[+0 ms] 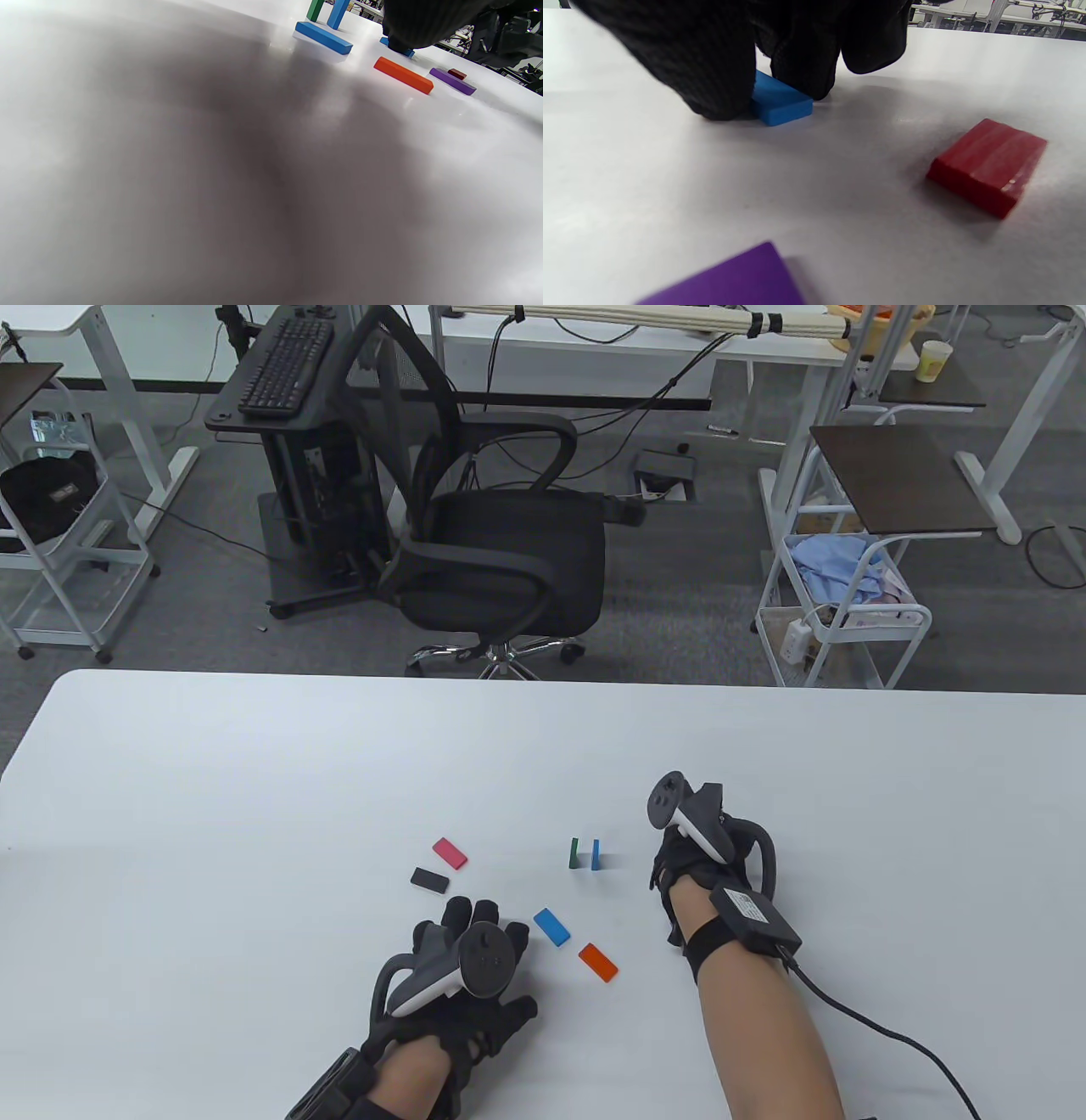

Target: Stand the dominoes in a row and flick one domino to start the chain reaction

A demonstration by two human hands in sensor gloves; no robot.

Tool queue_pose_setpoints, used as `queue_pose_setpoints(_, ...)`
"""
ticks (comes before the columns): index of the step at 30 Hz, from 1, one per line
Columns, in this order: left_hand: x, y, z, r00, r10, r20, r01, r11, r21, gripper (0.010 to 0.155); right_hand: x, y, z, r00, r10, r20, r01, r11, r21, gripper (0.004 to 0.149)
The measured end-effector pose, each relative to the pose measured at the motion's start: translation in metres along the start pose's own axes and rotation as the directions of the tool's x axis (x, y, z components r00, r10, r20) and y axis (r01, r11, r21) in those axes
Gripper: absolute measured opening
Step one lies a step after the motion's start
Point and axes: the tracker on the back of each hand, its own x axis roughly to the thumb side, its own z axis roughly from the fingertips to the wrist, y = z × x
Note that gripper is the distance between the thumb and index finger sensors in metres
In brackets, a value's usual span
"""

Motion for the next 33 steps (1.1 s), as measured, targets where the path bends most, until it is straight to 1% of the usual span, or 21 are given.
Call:
queue_pose_setpoints(5,0.0,0.0,0.0,1.0,-0.001,-0.002,0.001,1.0,0.001,0.081,0.002,0.001,0.0,0.999,0.021,0.03,-0.021,1.0,-0.005,0.066)
queue_pose_setpoints(7,0.0,0.0,0.0,1.0,-0.003,-0.003,0.003,1.0,0.003,0.081,0.002,0.002,0.0,1.0,0.005,0.03,-0.005,1.0,-0.002,0.068)
queue_pose_setpoints(11,-0.001,0.0,0.0,1.0,0.002,-0.004,-0.002,1.0,0.007,0.081,-0.001,0.004,0.0,0.998,-0.015,0.059,0.017,0.999,-0.029,0.068)
queue_pose_setpoints(13,-0.001,0.0,0.0,1.0,0.003,-0.006,-0.003,1.0,0.009,0.081,-0.003,0.004,0.002,0.997,-0.024,0.074,0.027,0.999,-0.039,0.067)
queue_pose_setpoints(16,-0.001,0.0,0.0,1.0,0.003,-0.005,-0.003,1.0,0.012,0.081,-0.008,0.001,0.005,0.995,-0.052,0.089,0.058,0.997,-0.059,0.06)
queue_pose_setpoints(20,-0.001,0.001,0.0,1.0,0.002,-0.004,-0.002,1.0,0.016,0.081,-0.015,-0.007,0.009,0.987,-0.121,0.106,0.129,0.99,-0.065,0.05)
queue_pose_setpoints(23,-0.001,0.001,0.0,1.0,0.003,-0.003,-0.003,1.0,0.017,0.081,-0.02,-0.014,0.013,0.973,-0.196,0.119,0.203,0.978,-0.049,0.05)
queue_pose_setpoints(28,-0.001,0.0,0.0,1.0,0.002,-0.001,-0.002,1.0,0.017,0.081,-0.025,-0.02,0.018,0.942,-0.302,0.149,0.313,0.948,-0.055,0.053)
queue_pose_setpoints(33,-0.001,0.001,0.0,1.0,0.004,0.001,-0.004,1.0,0.021,0.081,-0.027,-0.024,0.022,0.912,-0.365,0.187,0.383,0.921,-0.066,0.052)
